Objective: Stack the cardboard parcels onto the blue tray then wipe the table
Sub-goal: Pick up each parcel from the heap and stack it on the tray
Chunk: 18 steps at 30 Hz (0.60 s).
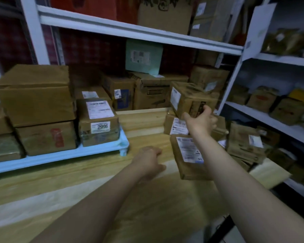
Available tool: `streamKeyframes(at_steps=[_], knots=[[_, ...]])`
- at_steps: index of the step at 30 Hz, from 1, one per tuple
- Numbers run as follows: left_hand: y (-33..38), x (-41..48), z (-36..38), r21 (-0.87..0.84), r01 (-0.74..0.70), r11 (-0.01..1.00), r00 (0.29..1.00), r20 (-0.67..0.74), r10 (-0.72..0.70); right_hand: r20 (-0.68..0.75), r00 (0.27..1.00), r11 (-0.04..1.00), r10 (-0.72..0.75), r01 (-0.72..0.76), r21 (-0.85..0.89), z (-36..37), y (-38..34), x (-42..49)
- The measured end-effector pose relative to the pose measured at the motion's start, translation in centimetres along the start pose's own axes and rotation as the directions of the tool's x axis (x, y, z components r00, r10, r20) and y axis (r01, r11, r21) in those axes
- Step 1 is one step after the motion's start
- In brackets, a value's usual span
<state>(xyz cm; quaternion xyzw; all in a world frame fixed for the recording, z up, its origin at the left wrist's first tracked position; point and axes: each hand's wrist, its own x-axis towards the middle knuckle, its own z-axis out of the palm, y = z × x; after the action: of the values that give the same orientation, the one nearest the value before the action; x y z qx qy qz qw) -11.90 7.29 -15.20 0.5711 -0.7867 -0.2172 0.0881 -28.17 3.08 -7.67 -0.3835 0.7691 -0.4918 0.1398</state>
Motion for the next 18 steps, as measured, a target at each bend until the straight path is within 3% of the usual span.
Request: streamKeyframes(at_steps=[3,9,13,18], knots=[[0.6,1.1,0.7,0.224,0.026,0.974,0.995,0.089,-0.047,0.002,0.999,0.993,-0.038,0.038,-0.112,0.0,-0.1,1.9],[0.6,1.3,0.6,0.256,0.018,0.967,0.996,0.077,-0.039,0.021,0.996,0.952,-0.083,0.086,-0.295,0.9,-2.1,6.7],[0.8,1.0,0.3,0.253,0.029,0.967,0.995,0.088,-0.053,0.077,0.997,0.963,-0.011,0.031,-0.267,1.8,-1.8,8.1],[0.6,0.9,0.4,0.264,0.026,0.964,0.996,0.074,-0.047,-0.016,0.998,0.987,-0.067,0.063,-0.15,1.5,-1.2,7.0]])
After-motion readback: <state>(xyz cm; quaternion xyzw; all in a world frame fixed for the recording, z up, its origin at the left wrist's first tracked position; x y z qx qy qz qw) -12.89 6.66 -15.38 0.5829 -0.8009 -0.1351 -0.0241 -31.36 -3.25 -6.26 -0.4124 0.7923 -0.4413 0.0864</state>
